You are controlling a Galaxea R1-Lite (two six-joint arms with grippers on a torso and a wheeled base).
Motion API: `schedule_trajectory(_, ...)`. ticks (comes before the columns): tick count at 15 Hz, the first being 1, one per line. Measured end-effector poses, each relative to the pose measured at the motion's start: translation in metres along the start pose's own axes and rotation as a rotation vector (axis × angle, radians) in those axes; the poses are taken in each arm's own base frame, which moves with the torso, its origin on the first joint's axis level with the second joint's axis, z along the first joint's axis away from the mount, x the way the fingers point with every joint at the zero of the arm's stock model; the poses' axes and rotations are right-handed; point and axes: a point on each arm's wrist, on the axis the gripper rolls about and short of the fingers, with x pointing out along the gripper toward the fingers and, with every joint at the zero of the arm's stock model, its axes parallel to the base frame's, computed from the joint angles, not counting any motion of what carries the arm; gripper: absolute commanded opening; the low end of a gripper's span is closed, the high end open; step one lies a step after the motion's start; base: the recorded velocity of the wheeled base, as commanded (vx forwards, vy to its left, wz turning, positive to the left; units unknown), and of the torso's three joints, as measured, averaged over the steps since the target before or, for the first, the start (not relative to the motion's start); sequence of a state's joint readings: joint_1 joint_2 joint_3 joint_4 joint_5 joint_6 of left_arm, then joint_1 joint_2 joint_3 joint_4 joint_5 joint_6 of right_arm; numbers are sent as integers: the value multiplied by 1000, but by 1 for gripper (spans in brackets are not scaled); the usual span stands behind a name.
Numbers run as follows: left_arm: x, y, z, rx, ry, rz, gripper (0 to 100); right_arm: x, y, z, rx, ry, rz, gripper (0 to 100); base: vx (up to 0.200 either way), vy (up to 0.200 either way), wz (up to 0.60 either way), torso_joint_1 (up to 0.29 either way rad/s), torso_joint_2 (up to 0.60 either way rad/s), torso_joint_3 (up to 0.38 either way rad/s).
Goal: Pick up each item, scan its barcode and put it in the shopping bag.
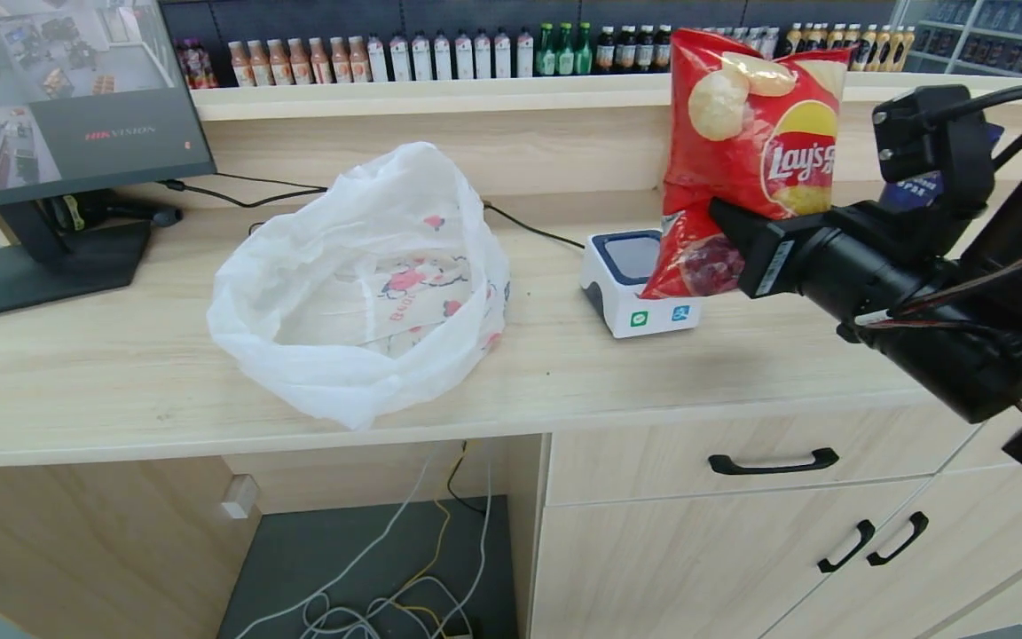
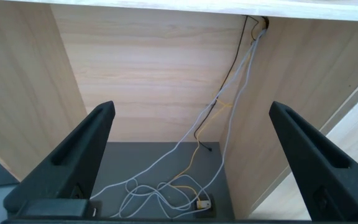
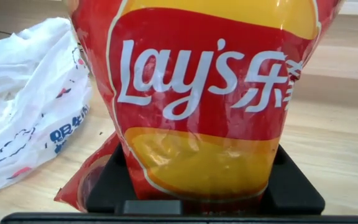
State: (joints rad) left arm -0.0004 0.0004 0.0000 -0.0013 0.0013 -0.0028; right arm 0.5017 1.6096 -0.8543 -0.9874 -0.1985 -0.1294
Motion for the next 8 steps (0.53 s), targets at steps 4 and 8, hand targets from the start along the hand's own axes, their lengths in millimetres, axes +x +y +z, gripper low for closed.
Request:
schedule_trajectory(4,0,0,0,0,0,0,100,14,4,-9,-9,17,-1,0,0,0,0,0,0,0)
schedule_trajectory(8,0,0,0,0,0,0,100,27,9,-19,-13,37,1,0,0,0,0,0,0,0)
